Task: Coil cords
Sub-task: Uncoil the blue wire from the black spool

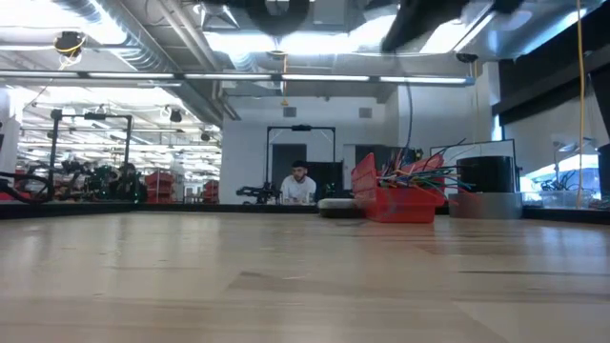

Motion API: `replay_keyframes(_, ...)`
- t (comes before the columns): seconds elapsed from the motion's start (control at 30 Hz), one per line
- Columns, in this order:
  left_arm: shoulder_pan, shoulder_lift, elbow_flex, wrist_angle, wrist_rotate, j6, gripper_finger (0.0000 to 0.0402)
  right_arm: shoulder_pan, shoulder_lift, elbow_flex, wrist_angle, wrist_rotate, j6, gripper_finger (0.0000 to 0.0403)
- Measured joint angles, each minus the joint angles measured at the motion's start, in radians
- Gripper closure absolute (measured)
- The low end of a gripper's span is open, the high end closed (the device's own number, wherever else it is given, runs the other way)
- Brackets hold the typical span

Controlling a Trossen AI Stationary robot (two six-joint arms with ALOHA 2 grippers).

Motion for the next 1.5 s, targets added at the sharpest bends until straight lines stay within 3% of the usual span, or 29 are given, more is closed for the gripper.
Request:
replay_keyframes(0.1,0.037,0.000,0.000,-0.038,0.057,-0.048,0.0400,0.056,-0.028,0.056,0.017,0.066,-0.032,0.0399)
replay_keyframes(0.23,0.084,0.011,0.000,-0.027,0.315,-0.061,0.0400,0.075,-0.035,0.143,0.097,0.140,-0.166,0.0399)
replay_keyframes(0.33,0.107,0.036,0.000,0.008,0.417,-0.043,0.0400,0.051,-0.036,0.175,0.203,0.146,-0.289,0.0399)
replay_keyframes(0.47,0.130,0.062,0.000,0.071,0.556,-0.006,0.0399,-0.026,-0.036,0.177,0.326,0.093,-0.391,0.0399)
replay_keyframes(0.63,0.130,0.073,0.000,0.094,0.760,0.007,0.0399,-0.180,-0.024,0.166,0.329,0.019,-0.341,0.0398)
replay_keyframes(0.77,0.099,0.049,0.007,0.095,0.791,0.042,0.0400,-0.268,-0.024,0.108,0.274,-0.080,-0.234,0.0398)
replay_keyframes(0.83,0.075,0.031,0.012,0.104,0.773,0.065,0.0400,-0.283,-0.024,0.080,0.216,-0.101,-0.175,0.0398)
replay_keyframes(0.9,0.047,0.011,0.013,0.107,0.690,0.077,0.0399,-0.281,-0.024,0.054,0.153,-0.100,-0.110,0.0398)
replay_keyframes(0.97,0.015,-0.004,0.013,0.106,0.516,0.077,0.0400,-0.273,-0.024,0.026,0.104,-0.103,-0.044,0.0398)
replay_keyframes(1.07,-0.025,-0.009,0.013,0.105,0.142,0.036,0.0399,-0.245,-0.024,-0.009,0.045,-0.151,0.072,0.0398)
replay_keyframes(1.13,-0.036,-0.010,0.013,0.092,-0.025,0.009,0.0398,-0.231,-0.024,-0.042,0.083,-0.221,0.143,0.0397)
replay_keyframes(1.3,-0.037,-0.010,0.013,0.022,-0.053,-0.032,0.0397,-0.229,-0.024,-0.096,0.141,-0.391,0.244,0.0360)
replay_keyframes(1.5,-0.036,-0.010,0.013,-0.003,-0.054,-0.038,0.0397,-0.228,-0.025,-0.088,0.089,-0.473,0.265,0.0276)
